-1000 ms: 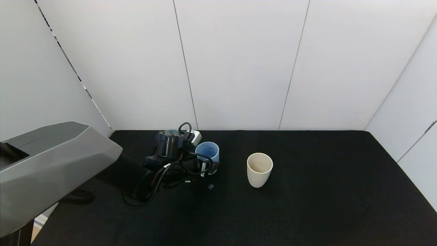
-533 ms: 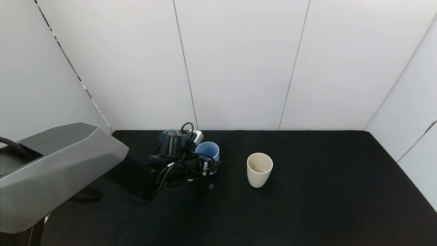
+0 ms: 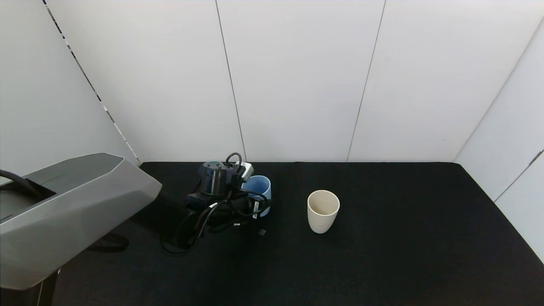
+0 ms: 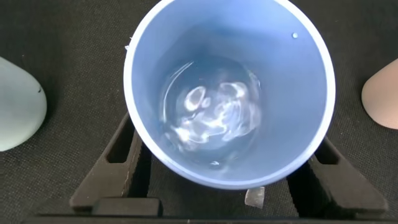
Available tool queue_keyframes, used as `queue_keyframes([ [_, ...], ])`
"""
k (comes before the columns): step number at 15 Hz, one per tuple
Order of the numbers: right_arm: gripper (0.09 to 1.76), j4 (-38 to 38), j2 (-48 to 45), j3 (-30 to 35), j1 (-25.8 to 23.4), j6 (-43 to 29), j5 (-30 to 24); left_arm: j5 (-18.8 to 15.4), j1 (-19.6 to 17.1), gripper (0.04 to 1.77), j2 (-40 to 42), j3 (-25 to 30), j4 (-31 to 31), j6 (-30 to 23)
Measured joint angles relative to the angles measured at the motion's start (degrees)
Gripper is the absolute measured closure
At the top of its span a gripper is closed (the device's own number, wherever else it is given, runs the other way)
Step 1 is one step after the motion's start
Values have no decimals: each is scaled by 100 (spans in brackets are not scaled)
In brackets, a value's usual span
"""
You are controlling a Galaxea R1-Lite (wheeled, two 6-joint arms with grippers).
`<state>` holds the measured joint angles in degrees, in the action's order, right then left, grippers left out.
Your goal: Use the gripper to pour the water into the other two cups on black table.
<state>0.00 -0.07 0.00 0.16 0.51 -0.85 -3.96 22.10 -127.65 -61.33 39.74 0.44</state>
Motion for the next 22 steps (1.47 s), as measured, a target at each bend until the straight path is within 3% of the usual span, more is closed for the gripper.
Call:
queue_keyframes([
  [5,14,0,0,0,0,0,0,5,13,60,271,98,-132,-20],
  [11,14,0,0,0,2,0,0,144,-210,60,1182,188,-1012,-11],
  [18,14,2,0,0,0,0,0,116,-1259,61,2437,-40,-2370,146],
  [22,14,0,0,0,2,0,0,96,-2076,61,2793,-328,-2776,798],
])
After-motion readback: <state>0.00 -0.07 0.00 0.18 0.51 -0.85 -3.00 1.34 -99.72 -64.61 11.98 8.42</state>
